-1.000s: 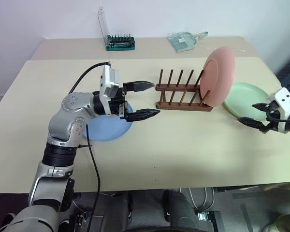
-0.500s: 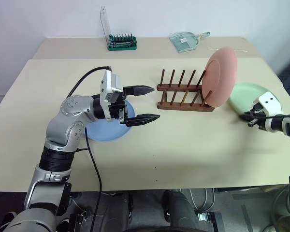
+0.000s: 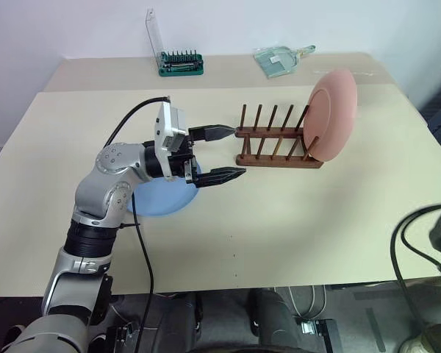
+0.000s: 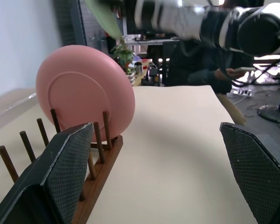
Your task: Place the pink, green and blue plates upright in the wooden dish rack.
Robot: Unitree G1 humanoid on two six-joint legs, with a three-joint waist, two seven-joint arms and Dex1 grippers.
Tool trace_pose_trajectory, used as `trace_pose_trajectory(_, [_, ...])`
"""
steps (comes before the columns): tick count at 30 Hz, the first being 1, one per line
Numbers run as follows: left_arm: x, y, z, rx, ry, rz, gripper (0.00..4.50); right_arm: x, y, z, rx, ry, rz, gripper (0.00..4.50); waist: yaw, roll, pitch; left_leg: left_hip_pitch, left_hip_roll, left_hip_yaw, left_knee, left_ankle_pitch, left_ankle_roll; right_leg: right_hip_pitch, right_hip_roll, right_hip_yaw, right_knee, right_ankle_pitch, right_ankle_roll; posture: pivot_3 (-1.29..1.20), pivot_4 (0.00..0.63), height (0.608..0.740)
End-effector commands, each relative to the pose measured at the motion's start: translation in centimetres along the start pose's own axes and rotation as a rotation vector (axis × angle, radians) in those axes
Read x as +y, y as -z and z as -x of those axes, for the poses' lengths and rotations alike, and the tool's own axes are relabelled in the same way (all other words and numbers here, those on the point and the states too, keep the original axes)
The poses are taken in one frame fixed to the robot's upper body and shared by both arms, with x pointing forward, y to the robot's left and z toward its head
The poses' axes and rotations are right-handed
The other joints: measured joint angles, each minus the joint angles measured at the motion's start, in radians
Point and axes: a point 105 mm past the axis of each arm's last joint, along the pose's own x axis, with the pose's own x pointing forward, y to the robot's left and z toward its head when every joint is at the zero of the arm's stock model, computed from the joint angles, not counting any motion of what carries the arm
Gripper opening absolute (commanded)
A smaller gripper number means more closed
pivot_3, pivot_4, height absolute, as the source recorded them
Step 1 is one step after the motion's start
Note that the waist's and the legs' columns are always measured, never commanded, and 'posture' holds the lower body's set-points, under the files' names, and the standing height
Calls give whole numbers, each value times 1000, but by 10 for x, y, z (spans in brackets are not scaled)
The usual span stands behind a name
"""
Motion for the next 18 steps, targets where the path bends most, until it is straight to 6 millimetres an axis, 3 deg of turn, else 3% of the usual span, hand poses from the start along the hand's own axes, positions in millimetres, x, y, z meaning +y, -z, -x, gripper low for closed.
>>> trace_pose_trajectory(1, [1, -11, 1, -23, -6, -49, 4500, 55, -47, -4, -173, -305, -329, 13, 7, 0, 0, 0, 0, 0, 0, 0, 0, 0, 0, 0, 0, 0, 0, 0, 150, 724])
trace_pose_trajectory(4, [1, -10, 0, -26, -9, -45, 4500, 92, -60, 2, -162, -473, -551, 13, 23, 0, 0, -1, 0, -1, 2, 0, 0, 0, -1, -1, 1, 0, 0, 0, 150, 724])
trace_pose_trajectory(7, [1, -10, 1, -27, -11, -43, 4500, 113, -56, 11, -87, -561, -692, 13, 32, 0, 0, -2, 0, -1, 2, 0, 0, 0, -1, -1, 0, 0, 0, 0, 150, 724])
trace_pose_trajectory(9, [1, -9, 1, -25, -11, -41, 4500, 118, -41, 16, -28, -548, -777, 13, 31, -1, 0, -2, 0, -1, 2, 0, 1, 0, -1, -1, 0, 0, 0, 0, 150, 724])
trace_pose_trajectory(12, [1, -9, 2, -22, -16, -46, 4500, 123, -2, 29, 86, -479, -781, 13, 29, -2, -1, -1, 0, -1, 3, -1, 1, 1, -1, -1, 0, 0, 0, 0, 150, 724])
trace_pose_trajectory(18, [2, -9, 1, -32, -31, -39, 4500, 120, 17, 46, 98, -405, -877, 13, 28, 0, 0, -4, 0, 0, 2, 0, 1, -4, 0, 0, 2, 0, 0, 0, 150, 724])
